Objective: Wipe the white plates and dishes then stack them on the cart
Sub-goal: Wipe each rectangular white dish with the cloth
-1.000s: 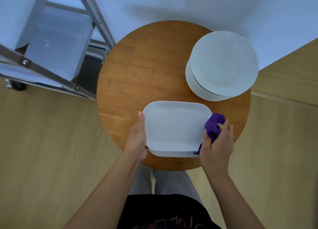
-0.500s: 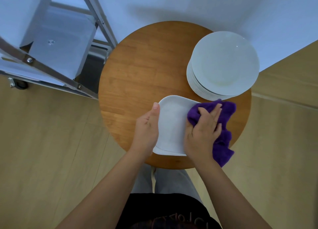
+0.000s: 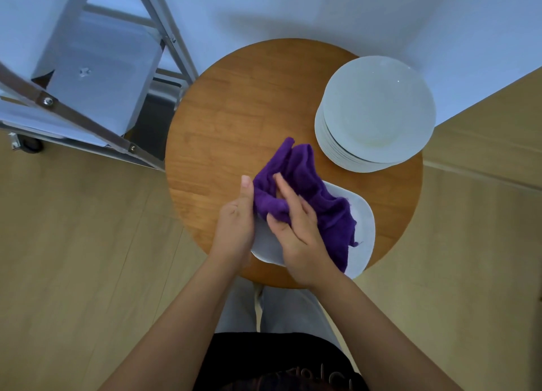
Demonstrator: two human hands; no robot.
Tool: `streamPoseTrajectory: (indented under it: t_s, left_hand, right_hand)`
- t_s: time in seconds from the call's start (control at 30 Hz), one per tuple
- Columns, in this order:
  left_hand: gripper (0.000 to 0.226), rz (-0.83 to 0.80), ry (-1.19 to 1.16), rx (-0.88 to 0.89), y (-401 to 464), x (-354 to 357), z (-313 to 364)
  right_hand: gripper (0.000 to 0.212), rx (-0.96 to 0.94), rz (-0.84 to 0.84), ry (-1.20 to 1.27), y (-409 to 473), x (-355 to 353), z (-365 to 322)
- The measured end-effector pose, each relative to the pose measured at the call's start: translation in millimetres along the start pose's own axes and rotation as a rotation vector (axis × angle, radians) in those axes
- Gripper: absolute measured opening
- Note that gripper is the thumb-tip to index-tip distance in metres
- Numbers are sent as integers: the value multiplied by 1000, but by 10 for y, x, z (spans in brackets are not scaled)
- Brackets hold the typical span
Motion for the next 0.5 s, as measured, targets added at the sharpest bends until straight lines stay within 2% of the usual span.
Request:
streamPoseTrajectory:
  t_s: [0.1, 0.2, 0.4, 0.5]
  left_hand:
    - [74, -2, -98, -96, 51, -17, 3]
    - [54, -7, -153, -137, 90, -20, -29]
    - [52, 21, -247, -244, 116, -29, -50]
    - [52, 3, -204, -220, 156, 23, 24]
  right_hand:
    - [47, -50, -97, -51, -112, 45, 4]
    - [55, -135, -166, -182, -136, 50, -9]
    - [76, -355, -332, -487, -217, -14, 75]
    - [83, -470, -301, -611, -266, -71, 91]
Point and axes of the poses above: each hand's wrist, its own y-axis towards the middle knuckle, its own x-axis out of the palm, z = x × y, the point moved 4 cm from there along y, towards the middle knuckle, and after that the axes turned 8 degrees about z, right-handed, at the moved point
